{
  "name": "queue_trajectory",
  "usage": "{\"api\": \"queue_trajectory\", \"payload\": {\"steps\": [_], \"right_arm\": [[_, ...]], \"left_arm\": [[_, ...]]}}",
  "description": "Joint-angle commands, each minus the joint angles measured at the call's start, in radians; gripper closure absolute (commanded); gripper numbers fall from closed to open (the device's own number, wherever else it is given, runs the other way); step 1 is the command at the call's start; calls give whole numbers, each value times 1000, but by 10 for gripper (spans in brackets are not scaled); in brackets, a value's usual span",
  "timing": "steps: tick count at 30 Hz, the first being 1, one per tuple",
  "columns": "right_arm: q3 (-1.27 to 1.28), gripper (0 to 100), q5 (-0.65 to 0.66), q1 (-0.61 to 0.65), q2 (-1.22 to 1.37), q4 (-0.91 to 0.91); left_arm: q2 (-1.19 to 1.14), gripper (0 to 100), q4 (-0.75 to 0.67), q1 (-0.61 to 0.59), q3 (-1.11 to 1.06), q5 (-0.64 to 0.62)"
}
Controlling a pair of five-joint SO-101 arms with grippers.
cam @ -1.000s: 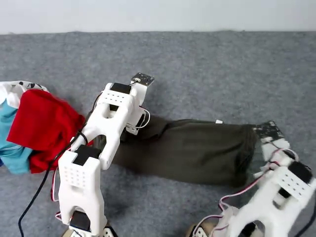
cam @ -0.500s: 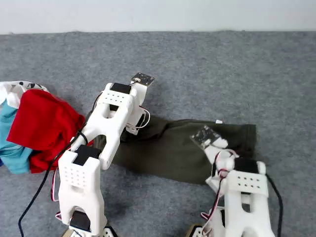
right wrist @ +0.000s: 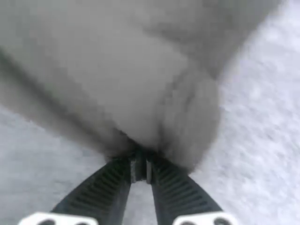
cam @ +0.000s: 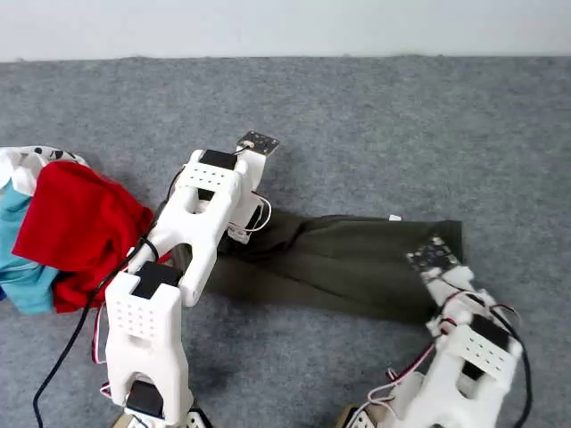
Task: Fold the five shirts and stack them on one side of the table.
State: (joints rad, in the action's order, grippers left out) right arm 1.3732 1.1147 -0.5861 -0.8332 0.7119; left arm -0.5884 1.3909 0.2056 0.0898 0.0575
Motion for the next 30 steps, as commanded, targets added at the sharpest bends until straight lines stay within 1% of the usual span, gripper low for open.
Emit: {"api": "queue_trajectory", "payload": {"steps": [1,4,11,18,21,24,27,30], "right_arm": [[-3,959,18,-64,-16,-58],[-12,959,18,-82,-18,-76],[-126,959,18,-153,-16,-77],[-199,959,15,-163,-16,-61],[-203,959,0,-150,-22,22],[-216,959,-84,-96,-25,160],[-235,960,-140,-18,-25,320],[-261,961,-187,59,-25,421]], "left_arm": [[-35,902,-15,8,-4,6],[-35,902,-15,8,-4,6],[-35,902,-15,8,-4,6],[-35,902,-15,8,-4,5],[-35,902,-15,8,-4,5],[-35,902,-15,8,-4,5],[-35,902,-15,8,-4,5],[-35,902,-15,8,-4,5]]}}
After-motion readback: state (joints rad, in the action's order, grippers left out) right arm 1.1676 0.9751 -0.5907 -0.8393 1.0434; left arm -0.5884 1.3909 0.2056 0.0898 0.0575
